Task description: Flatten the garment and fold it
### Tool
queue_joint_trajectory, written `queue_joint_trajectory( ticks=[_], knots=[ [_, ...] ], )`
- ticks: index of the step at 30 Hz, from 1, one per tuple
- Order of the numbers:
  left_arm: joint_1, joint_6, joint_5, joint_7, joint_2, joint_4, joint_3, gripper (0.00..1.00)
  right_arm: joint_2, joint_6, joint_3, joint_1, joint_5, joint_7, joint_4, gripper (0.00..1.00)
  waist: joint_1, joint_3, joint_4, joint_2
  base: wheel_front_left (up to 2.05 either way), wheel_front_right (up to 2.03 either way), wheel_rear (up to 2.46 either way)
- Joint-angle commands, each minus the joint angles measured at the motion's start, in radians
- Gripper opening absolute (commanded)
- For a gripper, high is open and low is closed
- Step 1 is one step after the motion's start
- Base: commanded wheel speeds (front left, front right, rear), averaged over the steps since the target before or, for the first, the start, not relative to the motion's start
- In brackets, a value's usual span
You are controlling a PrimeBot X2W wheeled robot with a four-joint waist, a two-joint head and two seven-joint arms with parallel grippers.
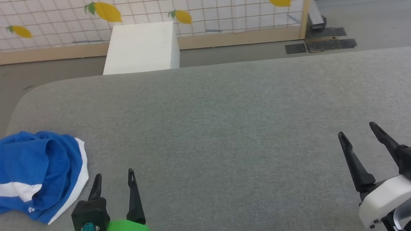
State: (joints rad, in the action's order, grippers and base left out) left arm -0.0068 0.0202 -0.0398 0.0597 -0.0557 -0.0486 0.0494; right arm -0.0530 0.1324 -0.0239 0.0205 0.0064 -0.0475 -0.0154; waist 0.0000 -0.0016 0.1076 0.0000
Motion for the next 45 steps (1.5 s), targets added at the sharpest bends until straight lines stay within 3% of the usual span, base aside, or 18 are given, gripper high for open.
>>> queue_joint_trajectory(
  ticks=[1,19,45],
  knots=[
    [-0.019,0.008,-0.010,0.011,-0.004,-0.003,0.004,1.00,0.001,0.000,-0.002,0.000,-0.003,-0.012,-0.003,1.00,0.0000,0.000,0.026,0.0000,0.00,0.00,0.00],
    [-0.024,0.030,-0.028,0.049,-0.008,-0.020,0.014,1.00,0.001,-0.001,-0.009,-0.001,-0.004,-0.037,-0.002,1.00,0.0000,0.002,0.182,0.0000,0.00,0.00,0.00],
    [-0.016,0.074,-0.050,0.104,-0.010,-0.045,0.031,1.00,0.002,-0.001,-0.023,0.008,-0.007,-0.082,-0.007,1.00,0.0000,-0.013,0.323,0.0000,0.00,0.00,0.00]
  ],
)
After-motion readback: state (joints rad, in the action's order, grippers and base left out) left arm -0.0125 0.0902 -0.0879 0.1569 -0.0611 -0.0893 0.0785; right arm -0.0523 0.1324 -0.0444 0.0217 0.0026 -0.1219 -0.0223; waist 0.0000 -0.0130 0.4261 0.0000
